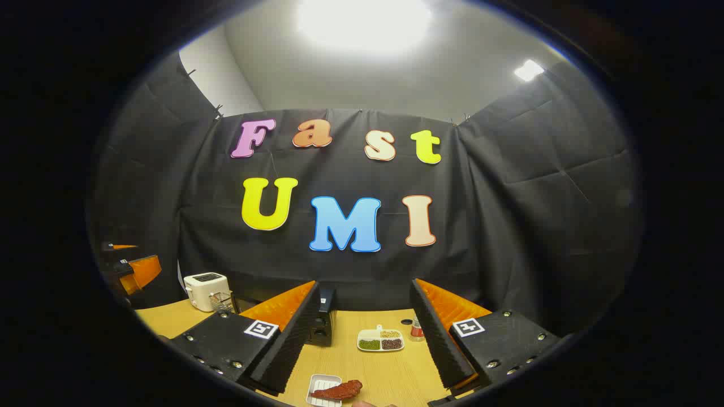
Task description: Open the electric oven with the left hand, put the food in, and close the electric oven.
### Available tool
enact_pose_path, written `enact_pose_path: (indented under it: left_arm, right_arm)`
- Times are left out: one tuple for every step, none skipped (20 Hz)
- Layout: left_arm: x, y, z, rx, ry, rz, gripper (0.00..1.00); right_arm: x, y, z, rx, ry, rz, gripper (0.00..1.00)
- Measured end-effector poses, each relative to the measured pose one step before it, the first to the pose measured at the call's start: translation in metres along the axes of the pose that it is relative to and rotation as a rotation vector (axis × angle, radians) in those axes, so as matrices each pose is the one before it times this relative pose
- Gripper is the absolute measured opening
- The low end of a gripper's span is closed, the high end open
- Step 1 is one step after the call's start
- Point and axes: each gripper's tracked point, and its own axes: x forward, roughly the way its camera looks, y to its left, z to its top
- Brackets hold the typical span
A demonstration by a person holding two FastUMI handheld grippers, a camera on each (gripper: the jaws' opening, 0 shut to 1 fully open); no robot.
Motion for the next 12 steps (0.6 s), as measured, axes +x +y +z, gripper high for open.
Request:
enact_pose_path:
  left_arm:
    - [-0.0009,0.00041,-0.0028,-0.00072,0.00202,0.00112,0.9]
    - [-0.00047,-0.0007,-0.00091,-0.00255,0.00329,-0.00088,0.9]
    - [-0.00013,-0.00132,0.0,-0.00242,0.00082,-0.00131,0.91]
    - [-0.0003,-0.00176,0.00043,0.00016,-0.00094,-0.00213,0.92]
    - [-0.00155,-0.00009,-0.00005,0.00273,-0.00159,-0.00221,0.92]
    - [0.00076,-0.00263,0.00065,0.00333,-0.00038,-0.00481,0.93]
    - [0.00148,-0.00213,-0.00106,0.00221,0.00001,-0.00427,0.94]
    - [-0.00016,-0.00181,-0.00187,0.00138,0.00088,-0.00148,0.95]
    - [-0.00121,-0.00056,-0.00154,-0.00085,0.00192,-0.00126,0.95]
    - [-0.00011,-0.00178,-0.00007,-0.00255,0.00023,-0.00116,0.96]
    - [-0.00011,0.00014,-0.00023,-0.00197,-0.00088,0.00092,0.97]
    - [0.00025,-0.00022,0.00109,-0.00059,-0.00171,0.00029,0.98]
  right_arm:
    - [-0.00018,-0.00084,0.00096,0.00212,-0.00164,-0.00269,0.96]
    - [-0.00066,0.00002,-0.00021,0.00329,-0.00037,0.00008,0.96]
    - [0.00036,0.00003,0.0007,0.00181,-0.0005,-0.00041,0.96]
    - [-0.00034,0.00012,-0.00073,-0.00083,0.0001,-0.00063,0.96]
    - [-0.00011,0.00007,-0.00022,-0.00161,0.00129,0.00115,0.96]
    - [-0.00054,-0.00008,-0.00122,-0.00178,0.0017,0.00055,0.96]
    - [0.00028,-0.00042,0.00026,-0.0007,0.00125,0.00031,0.96]
    - [-0.00083,-0.00058,-0.00112,0.00075,0.00274,-0.00037,0.96]
    - [0.00023,-0.00026,-0.00051,0.00072,0.00311,0.00121,0.96]
    - [-0.00066,-0.00004,-0.00004,-0.00002,-0.00042,0.0006,0.96]
    - [0.00019,-0.00076,0.0008,-0.00168,-0.00016,-0.00025,0.96]
    - [-0.00043,-0.00064,-0.00051,-0.00143,0.00049,0.00096,0.96]
